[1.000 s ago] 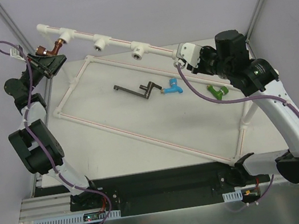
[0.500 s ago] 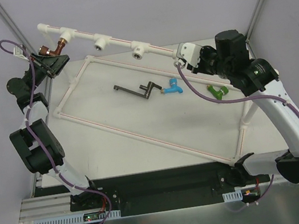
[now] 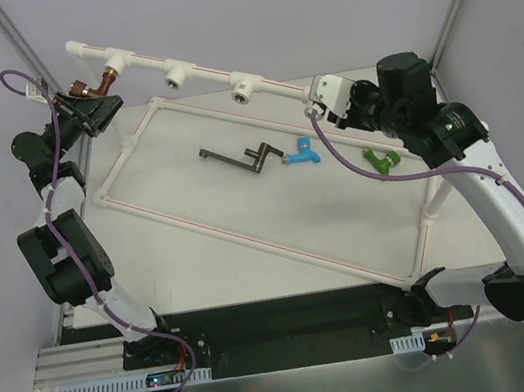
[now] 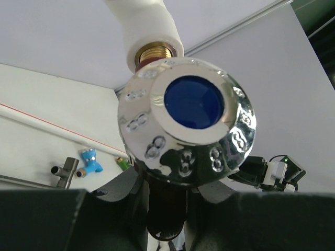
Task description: Install the water faucets
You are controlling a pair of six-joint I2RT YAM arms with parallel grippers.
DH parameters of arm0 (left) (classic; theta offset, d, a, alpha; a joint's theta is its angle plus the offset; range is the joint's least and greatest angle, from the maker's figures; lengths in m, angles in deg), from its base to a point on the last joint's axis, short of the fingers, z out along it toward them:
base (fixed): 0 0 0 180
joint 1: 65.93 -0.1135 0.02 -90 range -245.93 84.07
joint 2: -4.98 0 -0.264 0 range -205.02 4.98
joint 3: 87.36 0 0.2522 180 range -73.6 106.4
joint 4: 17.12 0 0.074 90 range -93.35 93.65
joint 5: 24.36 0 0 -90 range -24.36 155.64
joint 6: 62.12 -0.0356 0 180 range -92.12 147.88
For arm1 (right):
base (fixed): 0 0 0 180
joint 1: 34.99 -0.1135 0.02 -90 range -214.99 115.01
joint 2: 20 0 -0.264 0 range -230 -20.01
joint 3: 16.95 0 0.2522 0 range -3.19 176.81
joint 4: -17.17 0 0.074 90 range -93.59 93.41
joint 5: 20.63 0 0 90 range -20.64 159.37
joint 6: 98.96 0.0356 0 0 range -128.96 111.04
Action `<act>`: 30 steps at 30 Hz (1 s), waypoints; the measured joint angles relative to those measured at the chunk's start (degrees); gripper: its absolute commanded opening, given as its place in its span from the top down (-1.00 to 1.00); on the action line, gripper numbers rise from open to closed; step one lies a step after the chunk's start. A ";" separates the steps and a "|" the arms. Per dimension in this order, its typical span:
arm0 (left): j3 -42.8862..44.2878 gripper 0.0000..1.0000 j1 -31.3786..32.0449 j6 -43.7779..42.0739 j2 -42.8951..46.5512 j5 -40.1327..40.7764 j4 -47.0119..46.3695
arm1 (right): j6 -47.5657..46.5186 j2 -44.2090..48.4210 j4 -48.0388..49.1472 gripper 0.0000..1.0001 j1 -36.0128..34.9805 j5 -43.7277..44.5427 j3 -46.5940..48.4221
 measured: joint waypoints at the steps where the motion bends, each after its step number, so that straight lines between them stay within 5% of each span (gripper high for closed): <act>1: 0.07 1.00 0.02 -0.20 0.07 0.02 0.35 | 0.00 -0.02 0.00 0.97 0.00 0.00 0.00; 15: 6.73 1.00 0.00 -1.38 -0.09 -2.73 11.76 | -0.15 -0.02 0.70 0.97 0.00 0.39 -0.20; 30: 6.25 1.00 0.42 -3.39 -0.09 -1.73 12.74 | -0.15 -0.02 0.74 0.97 0.02 0.61 -0.22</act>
